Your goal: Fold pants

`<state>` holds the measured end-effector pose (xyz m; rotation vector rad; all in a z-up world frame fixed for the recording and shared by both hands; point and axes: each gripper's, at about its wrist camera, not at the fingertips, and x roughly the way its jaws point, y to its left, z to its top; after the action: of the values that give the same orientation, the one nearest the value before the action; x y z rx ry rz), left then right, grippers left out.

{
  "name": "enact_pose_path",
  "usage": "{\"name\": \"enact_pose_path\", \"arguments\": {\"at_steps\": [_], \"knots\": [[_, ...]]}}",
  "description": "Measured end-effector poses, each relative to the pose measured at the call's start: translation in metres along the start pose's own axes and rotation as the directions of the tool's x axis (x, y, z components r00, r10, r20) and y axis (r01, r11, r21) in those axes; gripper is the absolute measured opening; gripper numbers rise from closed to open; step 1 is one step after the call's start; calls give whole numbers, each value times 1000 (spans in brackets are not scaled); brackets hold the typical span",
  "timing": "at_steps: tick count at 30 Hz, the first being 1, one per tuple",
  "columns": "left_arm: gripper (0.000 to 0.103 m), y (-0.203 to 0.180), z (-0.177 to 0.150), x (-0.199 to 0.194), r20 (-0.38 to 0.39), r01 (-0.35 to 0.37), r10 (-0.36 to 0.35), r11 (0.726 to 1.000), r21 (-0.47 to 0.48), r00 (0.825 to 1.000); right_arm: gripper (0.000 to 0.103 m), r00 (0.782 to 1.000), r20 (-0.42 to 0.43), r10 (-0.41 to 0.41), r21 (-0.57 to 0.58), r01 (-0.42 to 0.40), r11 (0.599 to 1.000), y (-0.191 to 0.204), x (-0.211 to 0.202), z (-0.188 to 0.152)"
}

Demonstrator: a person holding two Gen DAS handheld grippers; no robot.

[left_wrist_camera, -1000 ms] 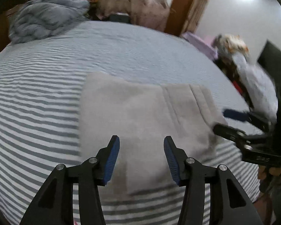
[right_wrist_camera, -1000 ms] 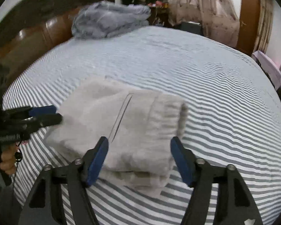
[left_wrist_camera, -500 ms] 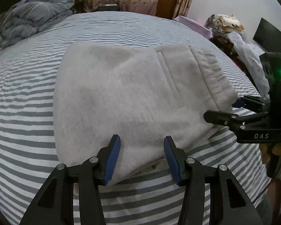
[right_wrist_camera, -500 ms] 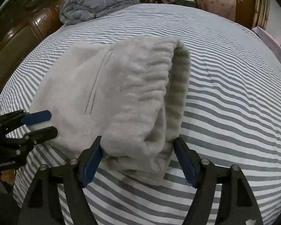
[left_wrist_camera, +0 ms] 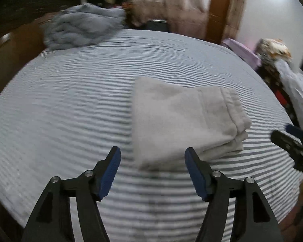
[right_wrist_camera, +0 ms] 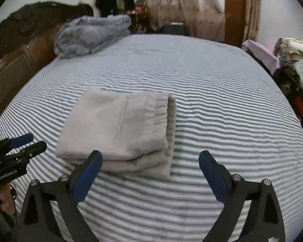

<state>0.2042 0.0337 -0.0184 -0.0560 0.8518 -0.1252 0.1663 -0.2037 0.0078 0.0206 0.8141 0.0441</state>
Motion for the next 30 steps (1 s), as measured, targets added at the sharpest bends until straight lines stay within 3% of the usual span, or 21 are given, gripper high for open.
{"name": "enact_pose_path", "arguments": {"at_steps": [6,14,23,30], "knots": [[73,1,-43,-55,0,-123,123,992,-24,992,101,999,25,-48,18,47,999,32,-48,-38],[74,-6,-72,-93,-15,-140,139,990,-30,990,102,999,32,-23,3,23,1000,59,-82,-62],[75,-23,-82,-118,26,-161,161,987,0,987,102,997,79,-9,-6,9,1000,70,-107,-63],[75,-29,-84,-123,36,-159,158,987,15,987,102,998,66,-5,-14,6,1000,70,-109,-69]]}}
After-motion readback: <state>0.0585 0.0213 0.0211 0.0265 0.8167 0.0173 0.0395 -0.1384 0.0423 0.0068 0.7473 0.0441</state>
